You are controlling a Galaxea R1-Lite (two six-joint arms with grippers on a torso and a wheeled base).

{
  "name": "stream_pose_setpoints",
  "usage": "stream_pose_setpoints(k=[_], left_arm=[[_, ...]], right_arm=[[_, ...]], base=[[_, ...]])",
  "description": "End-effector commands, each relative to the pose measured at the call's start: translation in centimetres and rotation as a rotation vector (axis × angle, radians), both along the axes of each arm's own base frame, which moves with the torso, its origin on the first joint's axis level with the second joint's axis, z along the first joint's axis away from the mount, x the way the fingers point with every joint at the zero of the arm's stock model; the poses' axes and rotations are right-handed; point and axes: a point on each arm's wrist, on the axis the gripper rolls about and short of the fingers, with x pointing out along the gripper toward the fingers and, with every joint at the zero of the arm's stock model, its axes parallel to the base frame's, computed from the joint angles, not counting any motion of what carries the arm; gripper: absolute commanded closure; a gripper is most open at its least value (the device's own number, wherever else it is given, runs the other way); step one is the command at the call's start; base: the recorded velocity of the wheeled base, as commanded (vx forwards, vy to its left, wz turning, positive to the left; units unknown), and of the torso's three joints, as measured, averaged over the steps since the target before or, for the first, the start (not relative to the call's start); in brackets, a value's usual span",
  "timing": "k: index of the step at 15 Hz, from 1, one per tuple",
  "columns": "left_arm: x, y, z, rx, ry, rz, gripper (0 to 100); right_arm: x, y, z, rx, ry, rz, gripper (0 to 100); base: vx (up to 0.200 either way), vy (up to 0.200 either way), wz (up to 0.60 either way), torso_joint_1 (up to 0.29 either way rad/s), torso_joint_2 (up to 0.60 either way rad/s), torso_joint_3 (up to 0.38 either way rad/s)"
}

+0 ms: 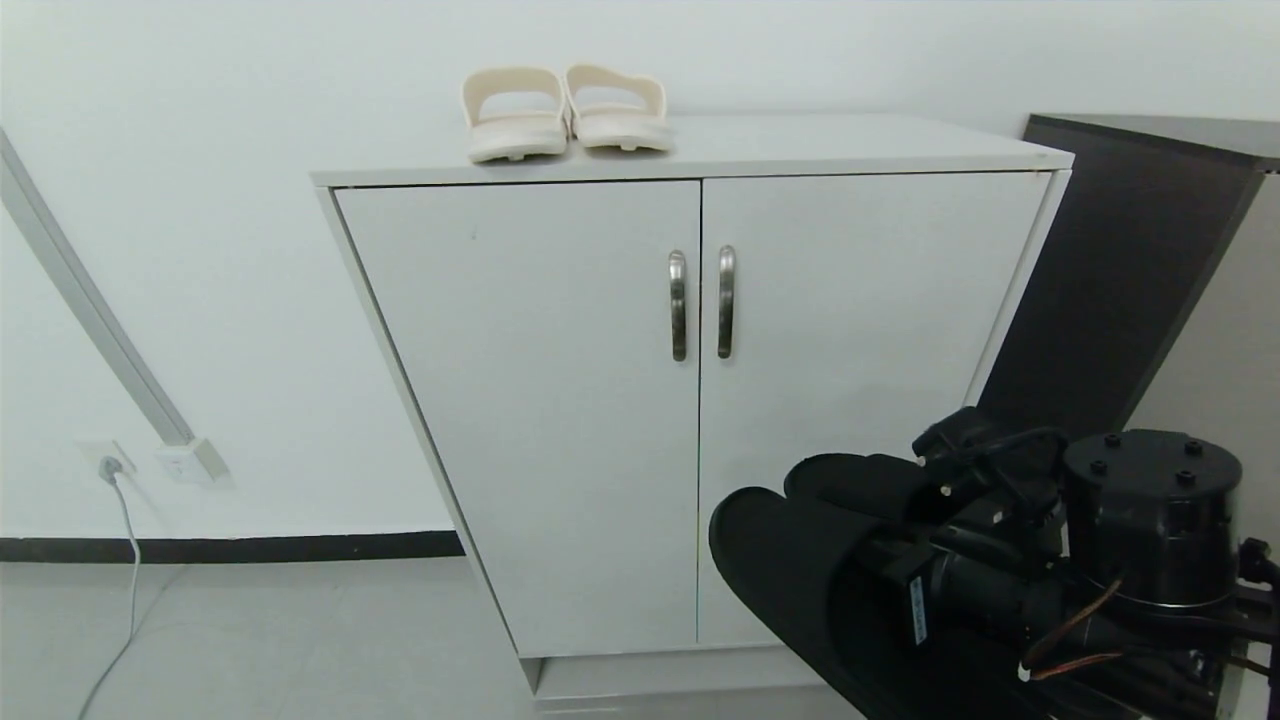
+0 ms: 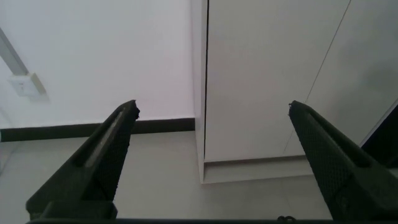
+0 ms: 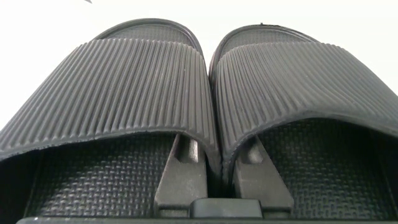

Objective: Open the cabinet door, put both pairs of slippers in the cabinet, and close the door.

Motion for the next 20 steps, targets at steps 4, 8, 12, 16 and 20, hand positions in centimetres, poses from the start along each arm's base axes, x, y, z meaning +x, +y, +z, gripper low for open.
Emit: stream_pose_setpoints(k=[4, 8, 12, 16, 20], left_arm=[[0.5, 0.0, 0.2, 0.029, 0.056, -0.026, 0], [0.6, 0.0, 0.2, 0.041, 0.063, -0.040, 0], [4.3, -0.4, 7.4, -0.104, 0.125, -0.119, 0], [13.6, -3.9, 9.0, -0.119, 0.136, -0.314, 0], [18.5, -6.6, 10.5, -0.137, 0.020, -0.459, 0]], right_arm=[[-0.1, -0.1, -0.3, 0.008, -0.011, -0.003, 100], [0.0, -0.1, -0.6, 0.001, -0.002, -0.006, 100], [0.1, 0.0, -0.8, -0.005, 0.005, -0.005, 100], [0.1, -0.1, -0.7, -0.001, 0.003, -0.007, 100], [0.1, -0.2, -0.7, -0.002, 0.004, -0.007, 100]], base=[[0.000, 0.000, 0.00, -0.007, 0.21, 0.201], [0.000, 0.000, 0.00, 0.000, 0.00, 0.000], [0.000, 0.000, 0.00, 0.000, 0.00, 0.000], [0.000, 0.000, 0.00, 0.000, 0.00, 0.000], [0.000, 0.000, 0.00, 0.000, 0.00, 0.000]])
